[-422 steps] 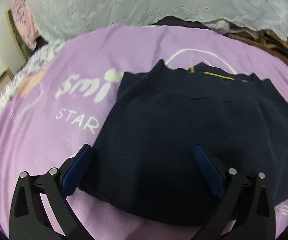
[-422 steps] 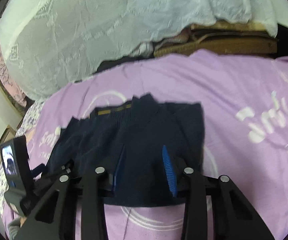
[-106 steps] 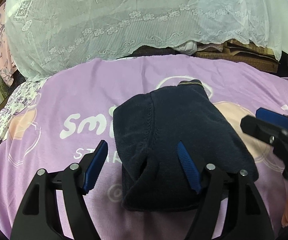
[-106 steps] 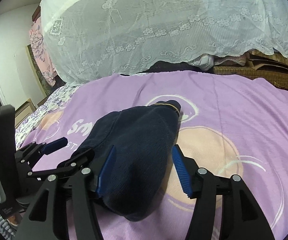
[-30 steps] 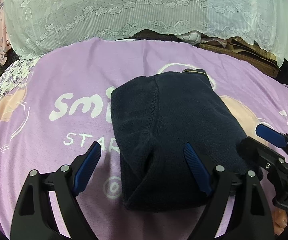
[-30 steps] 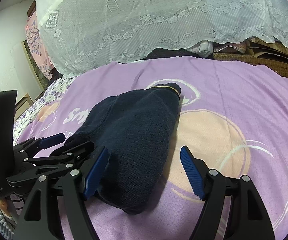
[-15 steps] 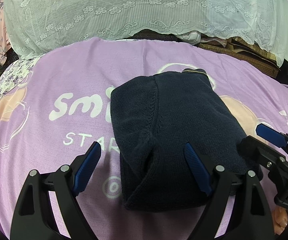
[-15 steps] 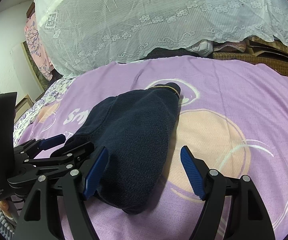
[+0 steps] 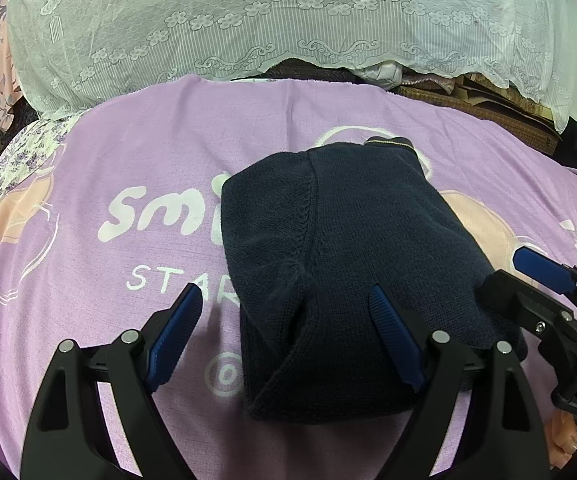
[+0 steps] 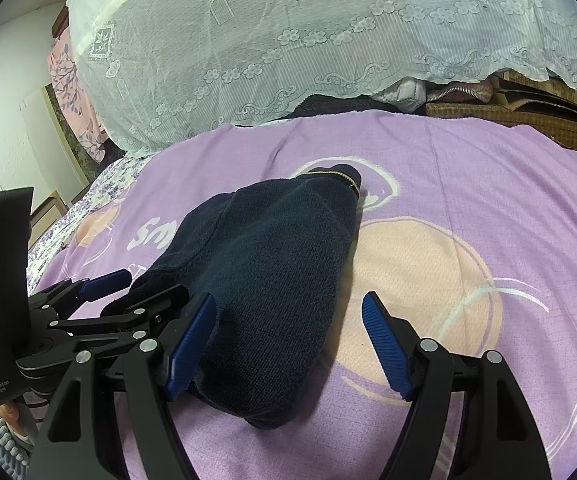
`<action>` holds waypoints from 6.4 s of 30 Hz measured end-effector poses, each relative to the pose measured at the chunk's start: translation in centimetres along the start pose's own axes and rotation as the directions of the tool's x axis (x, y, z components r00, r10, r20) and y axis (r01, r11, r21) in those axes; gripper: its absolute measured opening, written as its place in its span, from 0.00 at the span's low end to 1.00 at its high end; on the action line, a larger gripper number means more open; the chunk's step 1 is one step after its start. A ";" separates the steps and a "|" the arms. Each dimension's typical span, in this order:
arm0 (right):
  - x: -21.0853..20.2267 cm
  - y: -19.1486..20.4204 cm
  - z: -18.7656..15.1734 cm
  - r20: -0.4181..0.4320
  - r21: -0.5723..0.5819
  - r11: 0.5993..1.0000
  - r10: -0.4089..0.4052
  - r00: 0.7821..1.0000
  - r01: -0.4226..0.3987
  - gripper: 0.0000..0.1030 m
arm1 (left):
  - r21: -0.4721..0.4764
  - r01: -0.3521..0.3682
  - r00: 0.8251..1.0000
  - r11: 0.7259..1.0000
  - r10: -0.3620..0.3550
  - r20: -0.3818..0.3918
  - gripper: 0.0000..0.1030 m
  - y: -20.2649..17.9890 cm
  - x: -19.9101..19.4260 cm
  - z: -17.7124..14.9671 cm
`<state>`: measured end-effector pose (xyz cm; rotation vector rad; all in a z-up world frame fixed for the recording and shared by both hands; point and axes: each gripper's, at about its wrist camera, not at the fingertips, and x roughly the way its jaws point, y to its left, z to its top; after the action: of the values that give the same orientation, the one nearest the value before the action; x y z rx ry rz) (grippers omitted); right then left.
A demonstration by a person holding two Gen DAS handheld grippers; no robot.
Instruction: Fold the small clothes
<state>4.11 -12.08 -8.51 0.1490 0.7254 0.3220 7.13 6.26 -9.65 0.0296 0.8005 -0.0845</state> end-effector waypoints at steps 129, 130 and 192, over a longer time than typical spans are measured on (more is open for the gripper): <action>-21.3 -23.5 -9.6 0.012 0.256 0.777 -0.598 0.801 0.576 0.70 | 0.156 0.298 0.948 0.942 -0.274 -0.161 0.94 -31.1 -1.7 -1.2; -21.2 -23.5 -9.7 0.009 0.253 0.775 -0.600 0.800 0.579 0.70 | 0.145 0.308 0.944 0.940 -0.284 -0.169 0.95 -30.8 -1.4 -1.4; -25.8 -16.5 -10.1 0.056 0.277 0.817 -0.539 0.841 0.506 0.96 | 0.178 0.224 0.968 0.958 -0.240 0.070 0.95 -26.2 -13.8 -3.3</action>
<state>-16.84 -36.14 -3.84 0.2020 0.6444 -0.3131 -7.08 -18.74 -1.88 0.0919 0.7017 -0.3747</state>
